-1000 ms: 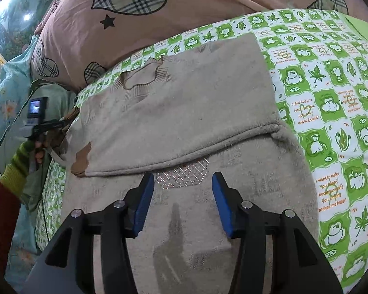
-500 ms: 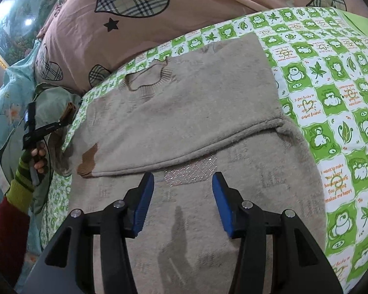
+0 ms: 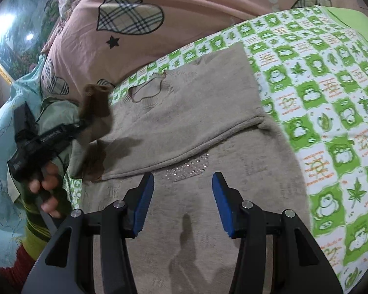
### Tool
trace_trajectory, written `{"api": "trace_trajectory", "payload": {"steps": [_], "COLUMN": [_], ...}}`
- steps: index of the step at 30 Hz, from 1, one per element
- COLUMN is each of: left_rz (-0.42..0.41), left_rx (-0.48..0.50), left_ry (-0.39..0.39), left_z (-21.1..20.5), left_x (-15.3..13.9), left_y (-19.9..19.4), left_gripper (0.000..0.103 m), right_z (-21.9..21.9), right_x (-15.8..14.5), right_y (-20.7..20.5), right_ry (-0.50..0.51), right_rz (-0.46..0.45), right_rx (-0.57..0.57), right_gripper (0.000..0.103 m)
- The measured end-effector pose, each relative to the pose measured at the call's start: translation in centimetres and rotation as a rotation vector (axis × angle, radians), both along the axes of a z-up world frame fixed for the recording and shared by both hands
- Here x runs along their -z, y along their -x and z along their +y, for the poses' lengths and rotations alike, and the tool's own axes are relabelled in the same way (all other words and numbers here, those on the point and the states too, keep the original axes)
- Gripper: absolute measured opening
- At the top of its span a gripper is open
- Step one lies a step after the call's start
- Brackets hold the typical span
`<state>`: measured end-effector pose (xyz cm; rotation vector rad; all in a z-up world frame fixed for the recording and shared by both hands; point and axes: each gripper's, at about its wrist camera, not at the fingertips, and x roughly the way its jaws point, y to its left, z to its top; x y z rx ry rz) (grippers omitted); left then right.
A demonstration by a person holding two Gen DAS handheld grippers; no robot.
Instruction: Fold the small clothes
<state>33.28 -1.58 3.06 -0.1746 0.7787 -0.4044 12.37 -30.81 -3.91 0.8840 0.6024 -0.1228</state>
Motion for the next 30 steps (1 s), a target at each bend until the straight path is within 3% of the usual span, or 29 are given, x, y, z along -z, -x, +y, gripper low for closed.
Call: {"api": "trace_trajectory", "payload": {"steps": [2, 8, 13, 17, 18, 21, 24, 27, 30], "left_rz": [0.023, 0.062, 0.121, 0.158, 0.153, 0.147, 0.12, 0.093, 0.094], "left_rx": [0.055, 0.165, 0.211, 0.229, 0.222, 0.221, 0.185, 0.073, -0.145], "left_ry": [0.028, 0.015, -0.046, -0.029, -0.028, -0.007, -0.035, -0.093, -0.165], "left_z": [-3.8, -11.6, -14.2, -13.0, -12.4, -10.2, -7.0, -2.2, 4.5], "left_x": [1.1, 4.5, 7.9, 8.5, 8.3, 7.6, 6.8, 6.5, 6.6], "left_y": [0.5, 1.3, 1.2, 2.4, 3.0, 4.6, 6.5, 7.8, 7.9], "left_gripper": [0.008, 0.008, 0.014, 0.052, 0.056, 0.058, 0.062, 0.063, 0.063], "right_z": [-0.5, -1.5, -1.7, -2.1, -2.2, -2.6, -2.8, -2.5, -1.7], "right_x": [0.2, 1.0, 0.7, 0.3, 0.3, 0.6, 1.2, 2.0, 2.9], "right_y": [0.5, 0.8, -0.7, -2.9, -3.5, -5.1, -6.3, -7.8, -9.4], "right_ry": [-0.009, -0.047, -0.06, -0.072, -0.086, -0.11, -0.118, -0.115, -0.11], "right_rz": [0.0, -0.001, -0.023, -0.037, -0.039, -0.035, -0.014, 0.014, 0.047], "right_rx": [0.015, 0.035, 0.018, -0.004, -0.005, -0.012, -0.013, -0.029, -0.059], "right_gripper": [0.051, 0.051, 0.051, 0.051, 0.051, 0.051, 0.051, 0.051, 0.051]}}
